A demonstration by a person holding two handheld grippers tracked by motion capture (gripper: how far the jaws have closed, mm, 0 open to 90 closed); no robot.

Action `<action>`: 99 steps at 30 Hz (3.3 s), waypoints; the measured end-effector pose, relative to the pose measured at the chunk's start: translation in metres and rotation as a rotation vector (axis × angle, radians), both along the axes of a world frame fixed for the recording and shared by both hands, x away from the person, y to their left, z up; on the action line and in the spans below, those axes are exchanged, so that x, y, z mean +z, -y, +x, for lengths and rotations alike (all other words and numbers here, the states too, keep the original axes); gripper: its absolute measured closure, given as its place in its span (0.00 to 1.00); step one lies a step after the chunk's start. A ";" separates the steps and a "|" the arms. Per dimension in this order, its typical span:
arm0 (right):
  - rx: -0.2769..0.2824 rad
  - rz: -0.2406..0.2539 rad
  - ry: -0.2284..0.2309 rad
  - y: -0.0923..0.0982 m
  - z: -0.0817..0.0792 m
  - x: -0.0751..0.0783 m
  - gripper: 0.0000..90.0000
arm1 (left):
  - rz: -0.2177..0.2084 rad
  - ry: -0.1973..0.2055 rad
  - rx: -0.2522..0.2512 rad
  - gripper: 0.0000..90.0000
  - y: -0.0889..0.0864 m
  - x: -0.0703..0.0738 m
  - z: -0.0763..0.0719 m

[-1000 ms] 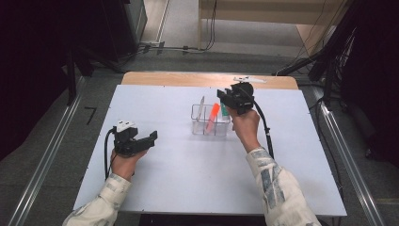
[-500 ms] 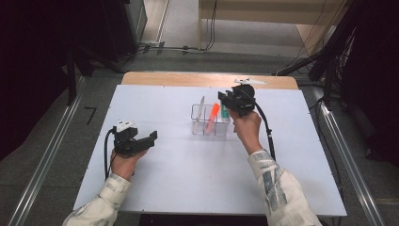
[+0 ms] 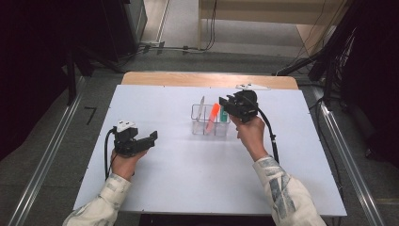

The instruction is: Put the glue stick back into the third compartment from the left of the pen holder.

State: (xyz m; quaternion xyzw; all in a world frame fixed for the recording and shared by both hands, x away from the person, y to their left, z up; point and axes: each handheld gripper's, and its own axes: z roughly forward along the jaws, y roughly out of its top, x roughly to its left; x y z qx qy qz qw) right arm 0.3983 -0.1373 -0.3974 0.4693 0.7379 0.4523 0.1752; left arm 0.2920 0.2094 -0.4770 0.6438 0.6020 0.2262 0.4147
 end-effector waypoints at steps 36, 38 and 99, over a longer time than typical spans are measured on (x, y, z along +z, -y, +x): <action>0.060 -0.085 -0.055 0.003 -0.016 -0.033 0.65 | 0.005 -0.008 -0.005 0.22 0.001 -0.001 0.000; 0.062 -0.086 -0.049 0.003 -0.016 -0.032 0.65 | 0.006 -0.009 -0.005 0.22 0.001 -0.001 0.000; 0.028 -0.074 -0.049 0.109 -0.065 -0.052 0.16 | 0.075 0.007 0.028 0.07 -0.001 0.003 -0.018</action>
